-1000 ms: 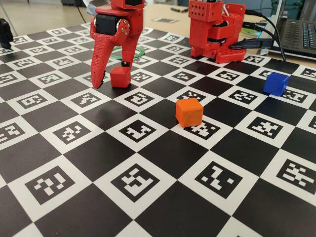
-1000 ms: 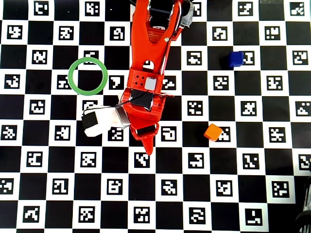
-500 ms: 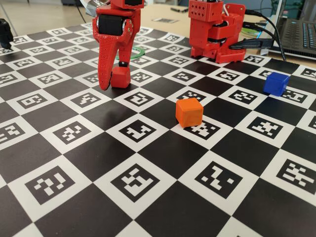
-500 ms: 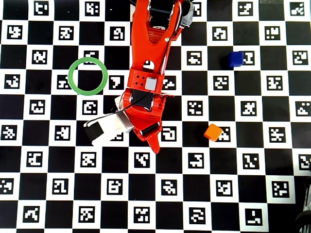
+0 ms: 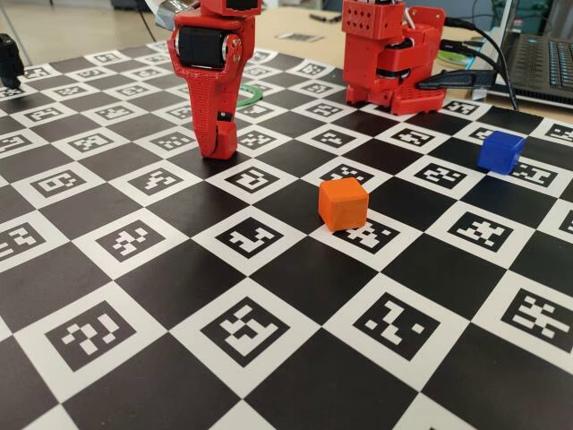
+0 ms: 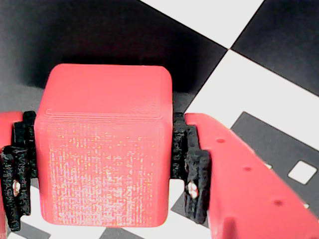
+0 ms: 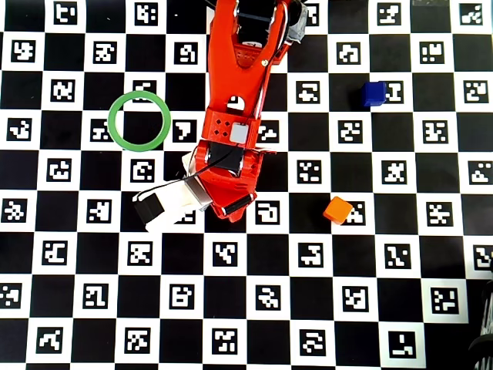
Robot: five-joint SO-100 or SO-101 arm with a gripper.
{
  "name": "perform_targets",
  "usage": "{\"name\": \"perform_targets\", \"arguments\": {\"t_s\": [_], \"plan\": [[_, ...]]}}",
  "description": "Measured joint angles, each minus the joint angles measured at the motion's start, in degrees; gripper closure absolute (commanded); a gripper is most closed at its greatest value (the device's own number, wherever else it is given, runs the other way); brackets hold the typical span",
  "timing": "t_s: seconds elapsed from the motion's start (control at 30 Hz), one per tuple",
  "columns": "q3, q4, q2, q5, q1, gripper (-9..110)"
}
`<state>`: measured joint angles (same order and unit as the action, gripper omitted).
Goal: Grab the red cube then put it in the green circle then put the blue cube on top and finally the orange cube on top
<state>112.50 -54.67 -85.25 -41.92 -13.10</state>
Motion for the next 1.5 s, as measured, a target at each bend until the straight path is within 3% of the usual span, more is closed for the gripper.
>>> {"name": "perform_targets", "arguments": {"t_s": [0.2,0.47,0.77,1.17,1.5], "plan": [[-0.4,-3.1,0.0,1.6,0.0,95],[-14.9,-20.9,0.1,7.4,-0.3,96],[-35.0,-37.9,0.1,8.2,-12.3,96],[-30.6,-33.4,-0.3,-6.6,-39.2,96],[-13.7,-22.1,-6.4,-12.3,-46.7,96]]}}
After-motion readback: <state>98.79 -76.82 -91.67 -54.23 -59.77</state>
